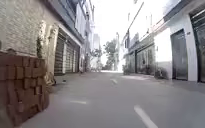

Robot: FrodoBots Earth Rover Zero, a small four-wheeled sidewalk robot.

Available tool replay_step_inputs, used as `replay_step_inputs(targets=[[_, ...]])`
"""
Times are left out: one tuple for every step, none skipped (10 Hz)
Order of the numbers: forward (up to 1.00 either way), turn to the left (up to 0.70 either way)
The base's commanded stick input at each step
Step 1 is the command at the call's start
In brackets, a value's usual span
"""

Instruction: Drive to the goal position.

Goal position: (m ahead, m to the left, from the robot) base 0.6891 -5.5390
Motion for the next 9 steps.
replay_step_inputs(targets=[[1.00,0.00],[1.00,0.00],[1.00,0.00],[1.00,0.00],[1.00,0.00],[1.00,0.00],[1.00,0.00],[1.00,0.00],[1.00,0.00]])
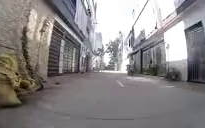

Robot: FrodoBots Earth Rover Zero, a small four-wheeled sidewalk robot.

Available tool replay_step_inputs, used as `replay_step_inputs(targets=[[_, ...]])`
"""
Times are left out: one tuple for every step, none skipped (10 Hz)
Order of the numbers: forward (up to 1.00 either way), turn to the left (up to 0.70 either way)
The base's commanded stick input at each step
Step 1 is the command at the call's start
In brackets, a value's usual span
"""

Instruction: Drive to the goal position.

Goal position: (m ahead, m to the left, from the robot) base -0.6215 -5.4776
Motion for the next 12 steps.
replay_step_inputs(targets=[[1.00,0.00],[1.00,-0.02],[1.00,-0.21],[1.00,-0.27],[1.00,-0.27],[1.00,-0.27],[1.00,-0.27],[1.00,-0.27],[1.00,-0.27],[1.00,-0.27],[1.00,-0.27],[1.00,-0.27]])
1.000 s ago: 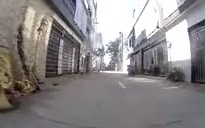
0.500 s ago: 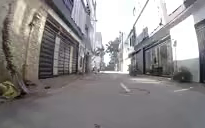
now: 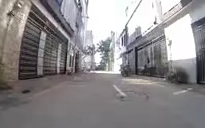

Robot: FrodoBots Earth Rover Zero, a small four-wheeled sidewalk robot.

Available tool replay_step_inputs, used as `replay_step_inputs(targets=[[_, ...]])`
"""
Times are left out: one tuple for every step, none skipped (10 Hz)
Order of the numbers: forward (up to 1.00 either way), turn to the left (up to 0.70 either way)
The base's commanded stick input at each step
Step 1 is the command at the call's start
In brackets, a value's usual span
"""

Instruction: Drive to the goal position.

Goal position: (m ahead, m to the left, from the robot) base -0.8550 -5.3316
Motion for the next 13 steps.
replay_step_inputs(targets=[[1.00,-0.27],[1.00,-0.27],[1.00,-0.27],[1.00,-0.27],[1.00,-0.27],[1.00,-0.27],[1.00,-0.27],[1.00,-0.27],[1.00,-0.27],[1.00,-0.27],[1.00,-0.27],[1.00,-0.27],[1.00,-0.27]])
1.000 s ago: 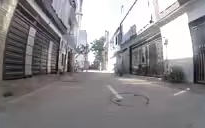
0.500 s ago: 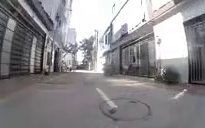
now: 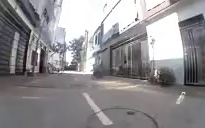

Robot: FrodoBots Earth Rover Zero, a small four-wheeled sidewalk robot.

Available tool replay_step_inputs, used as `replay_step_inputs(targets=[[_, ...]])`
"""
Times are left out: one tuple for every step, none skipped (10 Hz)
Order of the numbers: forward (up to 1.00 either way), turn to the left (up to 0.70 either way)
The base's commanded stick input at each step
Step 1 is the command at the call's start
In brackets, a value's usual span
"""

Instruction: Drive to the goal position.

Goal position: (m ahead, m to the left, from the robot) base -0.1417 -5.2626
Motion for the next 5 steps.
replay_step_inputs(targets=[[1.00,-0.27],[1.00,-0.27],[1.00,-0.27],[1.00,-0.27],[1.00,-0.27]])
